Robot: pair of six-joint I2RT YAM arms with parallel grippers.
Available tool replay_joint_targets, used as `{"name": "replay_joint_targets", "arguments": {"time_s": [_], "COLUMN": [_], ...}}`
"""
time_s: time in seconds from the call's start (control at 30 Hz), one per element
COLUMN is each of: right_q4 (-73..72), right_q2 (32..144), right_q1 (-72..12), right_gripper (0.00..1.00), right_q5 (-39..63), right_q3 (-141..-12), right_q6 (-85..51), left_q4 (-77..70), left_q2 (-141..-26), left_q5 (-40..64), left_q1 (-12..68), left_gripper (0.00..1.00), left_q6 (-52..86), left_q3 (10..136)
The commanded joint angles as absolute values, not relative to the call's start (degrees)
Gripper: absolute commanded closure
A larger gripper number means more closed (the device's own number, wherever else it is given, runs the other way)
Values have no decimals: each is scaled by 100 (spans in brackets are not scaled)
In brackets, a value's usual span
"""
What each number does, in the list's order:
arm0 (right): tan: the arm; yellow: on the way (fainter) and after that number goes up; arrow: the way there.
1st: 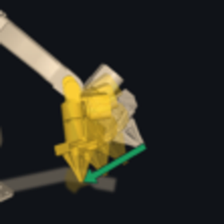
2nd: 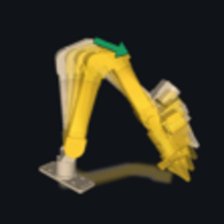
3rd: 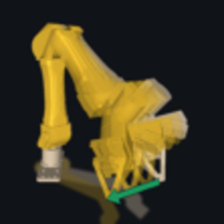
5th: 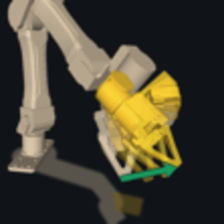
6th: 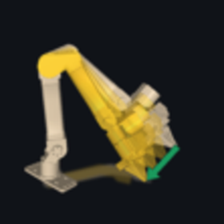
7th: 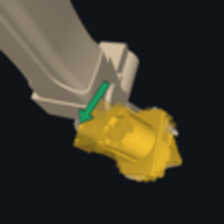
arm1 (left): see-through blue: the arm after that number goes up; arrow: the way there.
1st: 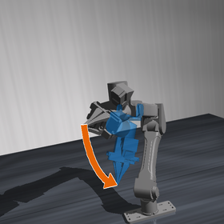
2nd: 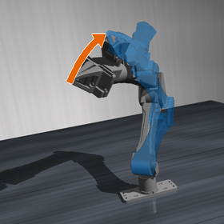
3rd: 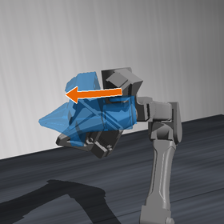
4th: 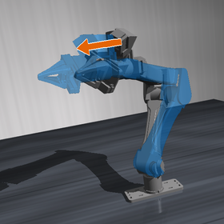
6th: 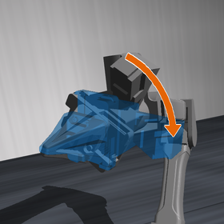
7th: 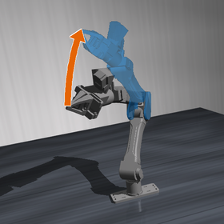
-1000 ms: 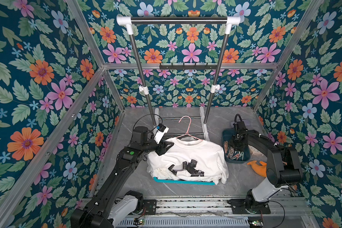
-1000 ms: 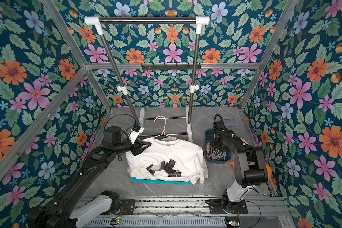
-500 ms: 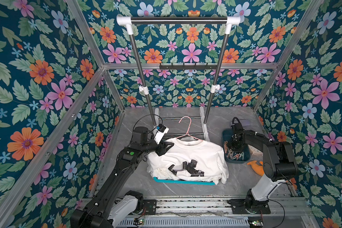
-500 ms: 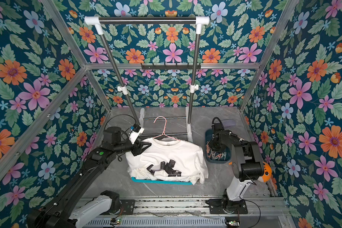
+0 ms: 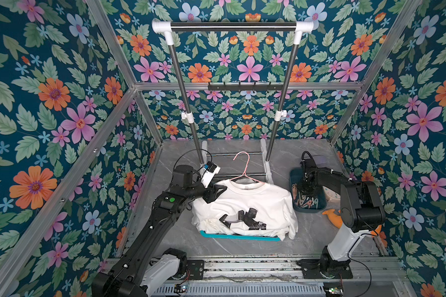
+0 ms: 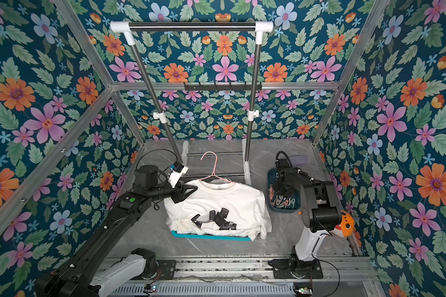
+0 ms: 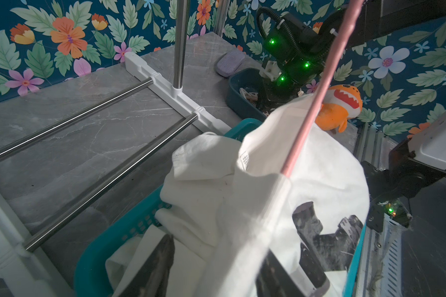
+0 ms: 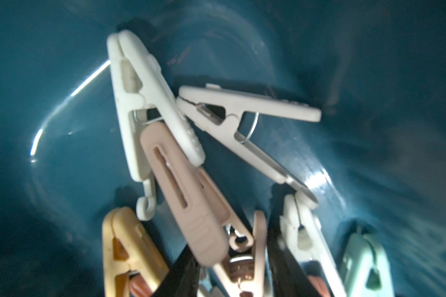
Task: Use clothespins to secure the t-shirt on both sides of the hanger
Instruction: Pick up the clothespin from the storage box.
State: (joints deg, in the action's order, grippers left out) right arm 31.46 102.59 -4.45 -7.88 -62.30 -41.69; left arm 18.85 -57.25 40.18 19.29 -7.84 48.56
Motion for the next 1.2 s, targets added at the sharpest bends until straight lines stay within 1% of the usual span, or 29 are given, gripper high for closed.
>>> {"name": "replay_joint_targets", "arguments": {"time_s": [0.0, 0.13, 0.23, 0.4, 1.17], "right_q4": [3301, 3341, 3365, 3365, 3335], "right_q2": [10313, 10334, 10337, 10310, 9642], "right_q1": [-446, -431, -432, -425, -542], "right_gripper": [59, 59, 66, 71, 71], "right_q5": [-929, -966, -1001, -1018, -1066], "right_q3": [-6255, -6271, -6275, -6259, -6089], "right_q6": [-4103, -3971, -3880, -3806, -3376], "left_q4": [1715, 1710, 1714, 1715, 1722], "left_q2": [-5703, -5729, -5737, -5737, -5764], "left_q5": [4078, 4086, 4087, 4089, 4113], "left_q1": [1926, 1926, 1925, 1925, 1934], "left_gripper": [100, 100, 100, 100, 100], "left_q6": [-782, -790, -794, -791, -783], "left_q3": [4852, 4860, 4878, 4878, 4887]}}
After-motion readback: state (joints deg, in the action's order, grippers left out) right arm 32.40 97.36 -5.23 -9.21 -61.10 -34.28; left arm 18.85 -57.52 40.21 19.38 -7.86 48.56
